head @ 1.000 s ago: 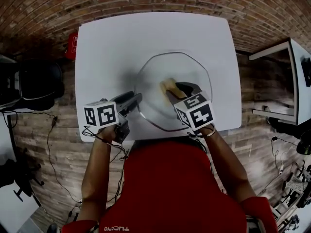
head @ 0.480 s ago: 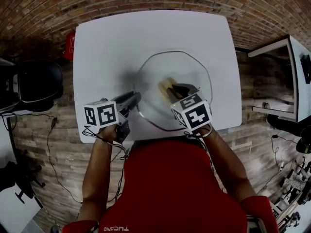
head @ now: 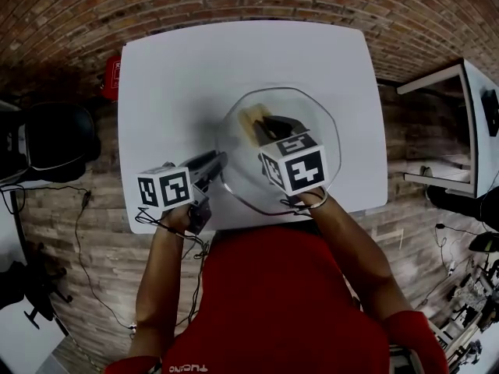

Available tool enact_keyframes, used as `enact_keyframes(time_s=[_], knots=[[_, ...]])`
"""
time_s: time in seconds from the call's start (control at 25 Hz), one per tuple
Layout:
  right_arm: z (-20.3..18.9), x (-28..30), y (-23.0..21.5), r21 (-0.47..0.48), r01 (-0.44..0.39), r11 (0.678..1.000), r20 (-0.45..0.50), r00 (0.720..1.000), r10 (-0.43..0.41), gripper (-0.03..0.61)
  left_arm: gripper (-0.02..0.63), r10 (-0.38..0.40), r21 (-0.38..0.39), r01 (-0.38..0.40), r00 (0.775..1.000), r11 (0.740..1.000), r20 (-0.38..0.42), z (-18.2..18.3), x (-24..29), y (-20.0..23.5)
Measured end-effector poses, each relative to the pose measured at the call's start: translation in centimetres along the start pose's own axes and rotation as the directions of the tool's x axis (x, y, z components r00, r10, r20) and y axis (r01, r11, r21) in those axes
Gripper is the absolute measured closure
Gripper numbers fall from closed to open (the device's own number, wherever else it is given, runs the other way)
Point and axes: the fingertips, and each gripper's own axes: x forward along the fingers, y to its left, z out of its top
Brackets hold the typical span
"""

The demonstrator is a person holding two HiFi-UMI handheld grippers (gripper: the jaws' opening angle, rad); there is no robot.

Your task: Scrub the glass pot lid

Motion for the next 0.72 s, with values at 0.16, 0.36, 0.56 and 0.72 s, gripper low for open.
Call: enact_keyframes(time_s=[0.16,0.36,0.56,0.72], knots=[[0.5,1.9,0.8,-0.045,0.011,0.999,-0.018,1.0,-0.012,0.525,0.511,0.005,-0.003,-0.005,1.0,1.0,-0.001,0.1,0.0,0.1],[0.2,2.8,0.1,-0.099,0.055,0.994,-0.04,0.997,-0.059,0.525,0.512,0.011,-0.004,-0.011,1.0,1.0,-0.001,0.1,0.0,0.0],[-0.7,1.0,-4.8,-0.085,0.165,0.983,-0.043,0.985,-0.169,0.525,0.512,0.017,-0.006,-0.017,1.0,1.0,-0.004,0.0,0.1,0.1],[-2.2,-1.3,-9.6,-0.032,0.264,0.964,-0.053,0.963,-0.266,0.525,0.512,0.018,-0.012,-0.018,1.0,1.0,-0.009,0.0,0.0,0.2]])
